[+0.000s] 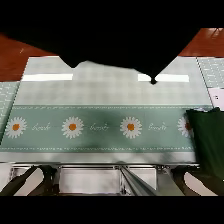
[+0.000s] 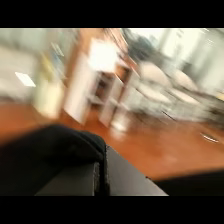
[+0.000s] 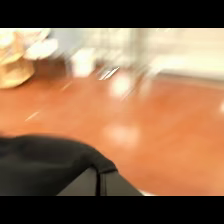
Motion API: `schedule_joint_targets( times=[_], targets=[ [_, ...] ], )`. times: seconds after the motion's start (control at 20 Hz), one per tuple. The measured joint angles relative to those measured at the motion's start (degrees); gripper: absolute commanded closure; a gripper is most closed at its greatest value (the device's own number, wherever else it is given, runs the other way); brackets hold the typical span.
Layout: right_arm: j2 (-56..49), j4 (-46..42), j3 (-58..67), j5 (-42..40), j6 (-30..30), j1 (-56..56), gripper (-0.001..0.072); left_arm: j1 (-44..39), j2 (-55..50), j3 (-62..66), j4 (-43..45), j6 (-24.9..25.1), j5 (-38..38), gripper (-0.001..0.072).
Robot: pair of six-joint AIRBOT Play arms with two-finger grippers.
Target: Fold the shirts.
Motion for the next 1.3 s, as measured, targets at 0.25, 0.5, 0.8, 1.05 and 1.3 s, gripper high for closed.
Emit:
schedule_joint_targets(
  times=[0.25, 0.5, 0.8, 1.05, 1.3],
  targets=[
    [12.6, -7.8, -4.3, 1.1, 0.4, -0.7, 0.0693, 4.3, 10.6, 4.2, 12.1, -1.6, -1.9, 0.0688],
    [21.0, -11.7, -12.5, 6.0, 2.2, -0.9, 0.0693, -0.4, 18.5, 4.9, 26.4, -4.4, -5.3, 0.0688],
    [23.5, -12.4, -22.9, 9.6, 3.2, -0.9, 0.0693, -11.0, 20.7, -0.4, 38.3, -8.1, -11.5, 0.0688],
    [20.4, -12.0, -40.7, 4.4, 3.2, -0.9, 0.0693, -12.9, 15.6, -17.6, 41.1, -10.9, -12.9, 0.0688],
    [3.4, -8.7, -49.7, -6.9, 0.9, -0.9, 0.0693, -14.2, -1.1, -28.8, 37.1, -11.4, -4.8, 0.0688]
  ],
)
